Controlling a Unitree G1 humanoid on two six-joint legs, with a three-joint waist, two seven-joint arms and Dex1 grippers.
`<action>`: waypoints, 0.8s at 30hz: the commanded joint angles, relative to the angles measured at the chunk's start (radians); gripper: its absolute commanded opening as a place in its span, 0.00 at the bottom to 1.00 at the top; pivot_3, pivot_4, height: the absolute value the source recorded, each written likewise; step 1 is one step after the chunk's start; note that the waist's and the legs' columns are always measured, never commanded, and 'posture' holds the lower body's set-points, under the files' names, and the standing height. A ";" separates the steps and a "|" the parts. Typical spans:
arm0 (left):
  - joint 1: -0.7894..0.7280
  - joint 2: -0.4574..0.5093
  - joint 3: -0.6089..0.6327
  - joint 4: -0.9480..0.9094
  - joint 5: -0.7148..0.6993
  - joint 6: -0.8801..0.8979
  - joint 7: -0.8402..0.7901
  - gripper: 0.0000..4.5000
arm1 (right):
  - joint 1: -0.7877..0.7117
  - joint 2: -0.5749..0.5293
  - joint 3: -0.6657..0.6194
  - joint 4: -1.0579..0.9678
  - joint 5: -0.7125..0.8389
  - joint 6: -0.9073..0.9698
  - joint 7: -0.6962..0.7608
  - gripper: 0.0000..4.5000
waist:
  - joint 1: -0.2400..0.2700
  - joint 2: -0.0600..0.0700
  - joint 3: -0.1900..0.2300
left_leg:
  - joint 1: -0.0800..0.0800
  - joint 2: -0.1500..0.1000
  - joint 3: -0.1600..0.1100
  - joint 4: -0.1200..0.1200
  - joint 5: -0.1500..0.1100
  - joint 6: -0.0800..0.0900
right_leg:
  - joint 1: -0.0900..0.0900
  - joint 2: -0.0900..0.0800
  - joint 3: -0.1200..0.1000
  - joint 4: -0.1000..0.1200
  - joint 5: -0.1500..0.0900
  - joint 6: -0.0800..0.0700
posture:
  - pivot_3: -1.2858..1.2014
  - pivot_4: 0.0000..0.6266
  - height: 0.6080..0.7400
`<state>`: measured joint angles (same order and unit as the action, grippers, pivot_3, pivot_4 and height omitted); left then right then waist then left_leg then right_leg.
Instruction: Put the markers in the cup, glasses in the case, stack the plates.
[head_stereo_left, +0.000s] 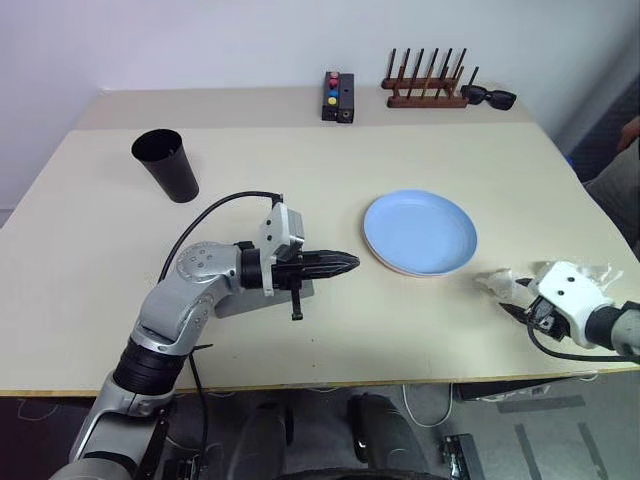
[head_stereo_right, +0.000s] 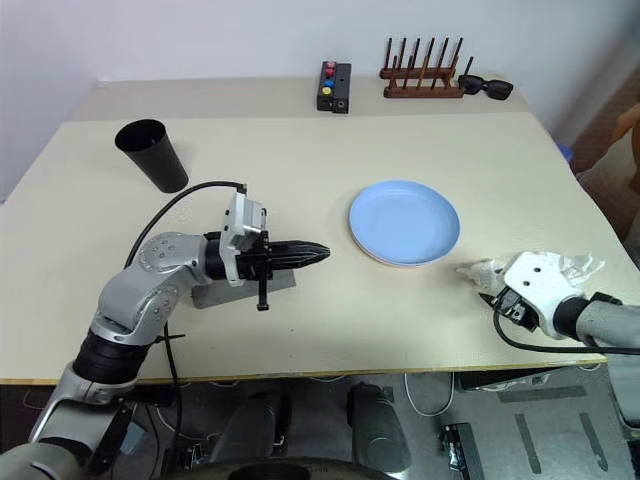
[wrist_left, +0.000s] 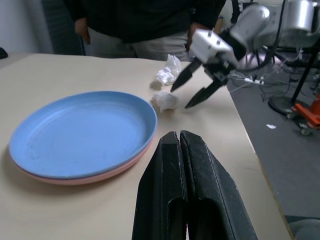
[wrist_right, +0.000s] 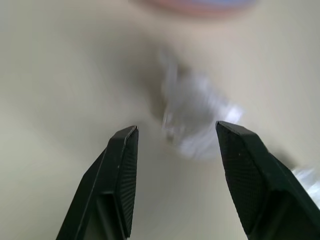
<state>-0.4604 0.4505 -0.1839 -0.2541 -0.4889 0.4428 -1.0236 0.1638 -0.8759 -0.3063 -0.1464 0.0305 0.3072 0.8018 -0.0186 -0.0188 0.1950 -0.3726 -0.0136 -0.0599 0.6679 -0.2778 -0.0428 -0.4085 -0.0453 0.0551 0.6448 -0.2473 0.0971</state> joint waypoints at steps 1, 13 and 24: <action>-0.014 0.002 0.011 -0.007 0.003 -0.027 -0.006 0.00 | -0.037 0.007 -0.006 0.012 0.009 -0.036 -0.025 0.15 | -0.001 0.000 0.000 | 0.000 0.000 0.000 0.000 0.000 0.000 | 0.000 0.000 0.000 0.000 0.000 0.000 | 0.52 0.24 0.96; 0.012 0.016 0.037 -0.008 0.009 -0.042 0.022 0.00 | -0.072 -0.080 -0.052 -0.048 0.038 -0.049 0.027 0.01 | 0.004 0.000 0.000 | -0.001 0.000 -0.001 -0.001 0.000 0.000 | 0.000 0.000 0.000 0.000 0.001 -0.002 | 0.52 0.24 0.96; 0.013 0.045 0.090 0.094 0.049 -0.100 0.040 0.00 | -0.322 -0.006 0.135 -0.165 0.108 0.067 0.009 0.01 | 0.002 0.000 0.000 | -0.001 0.001 -0.001 -0.001 0.000 0.000 | 0.000 0.000 0.000 -0.001 0.001 -0.002 | 0.52 0.24 0.96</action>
<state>-0.4408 0.4817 -0.1296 -0.1548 -0.4460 0.3723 -0.9806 -0.1395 -0.8976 -0.2019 -0.2982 0.1483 0.3790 0.8257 -0.0170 -0.0192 0.1954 -0.3738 -0.0128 -0.0613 0.6666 -0.2779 -0.0428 -0.4088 -0.0452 0.0548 0.6434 -0.2462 0.0955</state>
